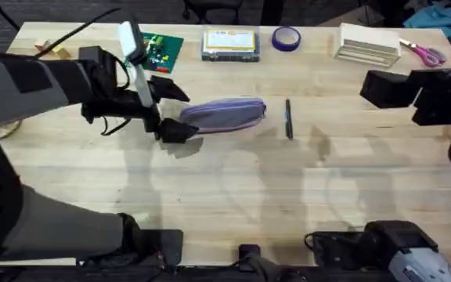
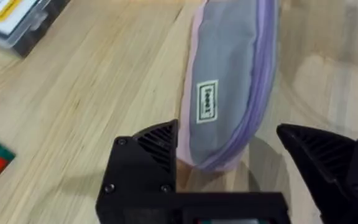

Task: Unzip the bag, pick up the pens from the table one at a time and place them inside, then zip the bag closed.

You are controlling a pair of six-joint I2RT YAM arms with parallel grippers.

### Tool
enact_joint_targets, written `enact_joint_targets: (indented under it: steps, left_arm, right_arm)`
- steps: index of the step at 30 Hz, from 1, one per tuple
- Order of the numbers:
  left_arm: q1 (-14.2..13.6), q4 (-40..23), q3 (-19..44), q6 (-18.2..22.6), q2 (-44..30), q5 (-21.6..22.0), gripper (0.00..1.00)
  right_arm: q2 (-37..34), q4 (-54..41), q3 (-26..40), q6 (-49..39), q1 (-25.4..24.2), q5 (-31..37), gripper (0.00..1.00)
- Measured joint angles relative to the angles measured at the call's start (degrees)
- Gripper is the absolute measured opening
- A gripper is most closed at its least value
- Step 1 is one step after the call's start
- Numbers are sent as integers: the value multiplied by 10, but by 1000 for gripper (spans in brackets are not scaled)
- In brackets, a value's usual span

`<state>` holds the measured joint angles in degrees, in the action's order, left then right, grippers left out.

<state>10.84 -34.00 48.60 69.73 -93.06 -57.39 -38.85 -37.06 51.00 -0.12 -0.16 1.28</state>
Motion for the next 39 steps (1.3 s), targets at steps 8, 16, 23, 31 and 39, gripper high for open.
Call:
enact_joint_targets:
  steps: [8,16,23,31,39]
  left_arm:
    - [-16,2,0,4,0,3,433]
    - [-17,6,1,6,0,6,50]
    - [-17,6,1,5,0,6,40]
    - [-17,6,1,5,0,6,41]
    - [-17,6,1,5,0,6,42]
  right_arm:
    - [0,-4,0,0,0,0,998]
    - [0,-6,0,0,0,-7,998]
    - [-36,3,3,-11,0,-31,998]
    - [-144,56,3,-62,0,-114,996]
    - [-225,155,3,-141,0,-148,998]
